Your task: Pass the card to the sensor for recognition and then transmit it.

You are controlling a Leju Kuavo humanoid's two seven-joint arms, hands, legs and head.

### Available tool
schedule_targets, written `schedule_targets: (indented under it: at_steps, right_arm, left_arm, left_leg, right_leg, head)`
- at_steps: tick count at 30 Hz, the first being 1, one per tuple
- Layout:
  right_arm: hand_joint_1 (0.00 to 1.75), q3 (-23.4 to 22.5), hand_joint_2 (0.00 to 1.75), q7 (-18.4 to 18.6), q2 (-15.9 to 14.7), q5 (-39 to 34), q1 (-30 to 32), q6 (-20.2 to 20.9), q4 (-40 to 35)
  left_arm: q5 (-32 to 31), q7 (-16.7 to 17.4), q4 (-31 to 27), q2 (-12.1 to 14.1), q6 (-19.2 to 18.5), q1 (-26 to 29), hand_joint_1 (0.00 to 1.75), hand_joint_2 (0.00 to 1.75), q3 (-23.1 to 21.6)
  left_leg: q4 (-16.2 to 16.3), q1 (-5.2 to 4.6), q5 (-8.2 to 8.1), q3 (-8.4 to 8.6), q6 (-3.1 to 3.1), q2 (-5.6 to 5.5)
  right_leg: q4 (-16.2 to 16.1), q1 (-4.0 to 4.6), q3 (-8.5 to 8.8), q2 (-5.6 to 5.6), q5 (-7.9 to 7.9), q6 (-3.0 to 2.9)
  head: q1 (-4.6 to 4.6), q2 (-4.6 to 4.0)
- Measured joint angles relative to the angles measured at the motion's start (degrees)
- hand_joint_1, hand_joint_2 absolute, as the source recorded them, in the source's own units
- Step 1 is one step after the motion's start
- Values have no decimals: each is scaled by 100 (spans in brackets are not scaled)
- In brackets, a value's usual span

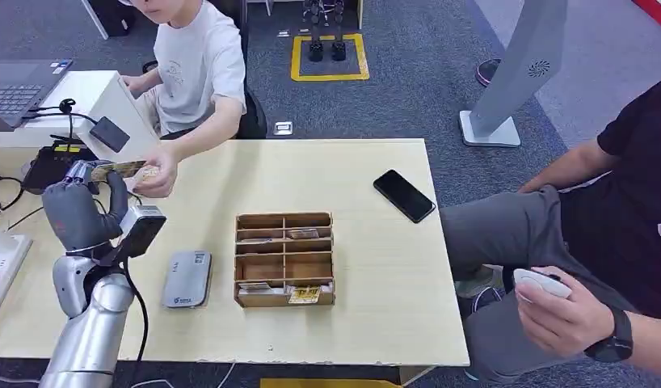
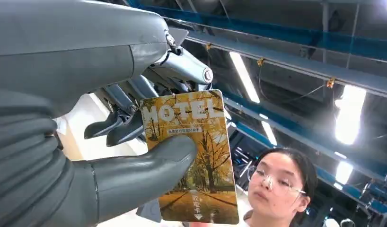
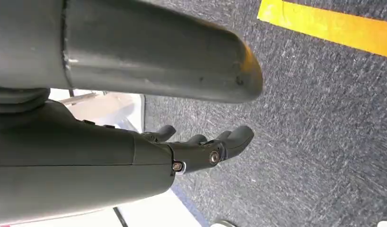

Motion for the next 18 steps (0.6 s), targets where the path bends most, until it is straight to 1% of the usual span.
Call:
schedule_targets:
  at_steps: [1, 5, 7, 9, 11, 14, 16, 17, 18]
  right_arm:
    - [0, 0, 0, 0, 0, -4, 1, 0, 0]
    - [0, 0, 0, 2, -2, -24, -1, 0, -2]
    - [0, 0, 0, 9, -2, -31, -1, -2, -2]
    - [0, 0, 0, 9, -4, -46, -2, -2, -4]
    - [0, 0, 0, 9, -4, -63, -2, -11, -4]
    - [0, 0, 0, 9, -7, -118, 4, -57, -4]
    - [0, 0, 0, 7, -7, -144, 17, -94, -4]
    - [0, 0, 0, -6, -7, -172, 25, -103, -4]
    - [0, 0, 0, -15, -9, -208, 36, -107, -4]
  left_arm:
    - [28, 2, 26, 2, 0, 0, 0, 175, 0]
    - [289, 74, 87, 4, -22, -1, 0, 175, -11]
    - [569, 83, 94, 7, -107, -5, 0, 175, -22]
    - [651, 85, 96, 7, -129, -16, 0, 175, -28]
    - [875, 125, 94, 7, -247, -27, 0, 175, -31]
    - [1382, 293, 94, -4, -586, -43, 0, 175, -35]
    - [1523, 428, 94, 2, -876, -45, 0, 175, -94]
    - [1558, 515, 66, 24, -1064, -28, 0, 175, -147]
    - [1679, 584, -36, 85, -1457, 17, 0, 175, -230]
  left_leg:
    - [0, 0, 0, 0, 0, 0]
    - [0, 0, 0, 1, 0, 0]
    - [0, 0, 0, 1, 0, 0]
    - [0, 0, 0, 1, 0, 0]
    - [0, 0, 0, 1, 0, 0]
    - [0, 0, 0, 0, 0, 2]
    - [0, 0, 0, 0, 0, 1]
    - [0, 0, 0, -2, 0, 1]
    - [0, 1, 0, -2, 0, 2]
  right_leg:
    - [0, 0, 0, 0, 0, 0]
    - [0, 0, -1, 0, 0, 0]
    - [0, 0, -1, 1, 0, 0]
    - [0, 0, -1, 1, 0, 0]
    - [0, 0, -1, 1, 0, 0]
    - [0, 0, -3, 4, 0, 0]
    - [0, 0, -3, 2, 0, 0]
    - [0, 0, -3, 2, 0, 0]
    - [0, 0, -3, 4, 0, 0]
  head:
    - [0, 0]
    - [0, 0]
    - [-2, 2]
    - [0, 0]
    - [0, 0]
    - [0, 0]
    - [0, 0]
    - [0, 0]
    - [2, 2]
